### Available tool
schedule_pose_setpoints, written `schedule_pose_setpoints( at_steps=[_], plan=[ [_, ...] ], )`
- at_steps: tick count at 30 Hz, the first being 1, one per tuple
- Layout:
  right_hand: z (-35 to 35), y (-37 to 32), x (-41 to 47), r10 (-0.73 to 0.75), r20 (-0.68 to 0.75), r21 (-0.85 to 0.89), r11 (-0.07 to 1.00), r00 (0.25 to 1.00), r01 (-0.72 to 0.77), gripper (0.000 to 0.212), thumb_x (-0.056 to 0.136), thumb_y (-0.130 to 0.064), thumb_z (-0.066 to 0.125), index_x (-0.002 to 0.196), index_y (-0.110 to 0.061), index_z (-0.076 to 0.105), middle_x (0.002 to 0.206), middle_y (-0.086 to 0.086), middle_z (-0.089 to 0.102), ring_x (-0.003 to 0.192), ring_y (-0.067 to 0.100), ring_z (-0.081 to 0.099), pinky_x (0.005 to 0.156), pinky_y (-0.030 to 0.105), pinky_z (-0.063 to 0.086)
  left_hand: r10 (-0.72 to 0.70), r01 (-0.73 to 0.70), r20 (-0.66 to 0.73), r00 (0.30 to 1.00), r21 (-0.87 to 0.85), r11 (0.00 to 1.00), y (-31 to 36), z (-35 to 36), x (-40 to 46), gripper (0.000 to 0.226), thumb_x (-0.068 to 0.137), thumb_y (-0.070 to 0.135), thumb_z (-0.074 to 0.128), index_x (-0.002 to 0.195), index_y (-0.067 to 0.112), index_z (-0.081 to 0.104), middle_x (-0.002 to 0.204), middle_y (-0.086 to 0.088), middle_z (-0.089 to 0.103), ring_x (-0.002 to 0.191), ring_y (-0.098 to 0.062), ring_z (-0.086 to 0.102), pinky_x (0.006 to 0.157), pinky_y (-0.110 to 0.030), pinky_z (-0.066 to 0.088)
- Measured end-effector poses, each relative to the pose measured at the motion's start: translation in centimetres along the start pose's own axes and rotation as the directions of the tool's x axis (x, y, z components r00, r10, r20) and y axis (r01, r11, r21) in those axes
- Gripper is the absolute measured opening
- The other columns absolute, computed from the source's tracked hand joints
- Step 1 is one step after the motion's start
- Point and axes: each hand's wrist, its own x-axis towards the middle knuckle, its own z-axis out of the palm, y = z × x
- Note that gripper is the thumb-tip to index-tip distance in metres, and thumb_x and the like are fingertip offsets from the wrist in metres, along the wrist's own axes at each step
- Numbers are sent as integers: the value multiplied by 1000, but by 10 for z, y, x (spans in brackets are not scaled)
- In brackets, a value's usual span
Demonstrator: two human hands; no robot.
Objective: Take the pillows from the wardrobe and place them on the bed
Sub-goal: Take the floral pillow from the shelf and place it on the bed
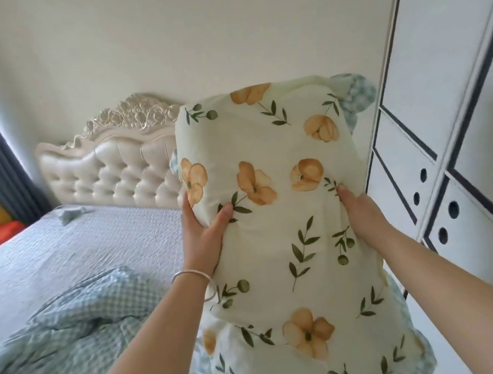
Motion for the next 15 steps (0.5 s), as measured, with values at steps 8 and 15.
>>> schedule_pose_setpoints(
  at_steps=[8,15],
  plan=[
    [83,33,175,-6,70,-65,998,998,11,47,97,-40,36,139,-19,42,139,5,51,128,24,45,93,25,31,-42,43,-114,993,5,999,-85,27,143,86,60,57,70,137,40,34,129,7,55,114,-14,56,94,-37,48],
    [173,45,318,63,137,-140,989,989,-44,48,98,-39,34,139,-15,42,139,10,50,129,30,44,98,31,32,-144,149,-192,971,15,989,-157,29,265,89,59,59,70,137,38,33,133,4,52,119,-19,53,99,-45,46]
  ],
)
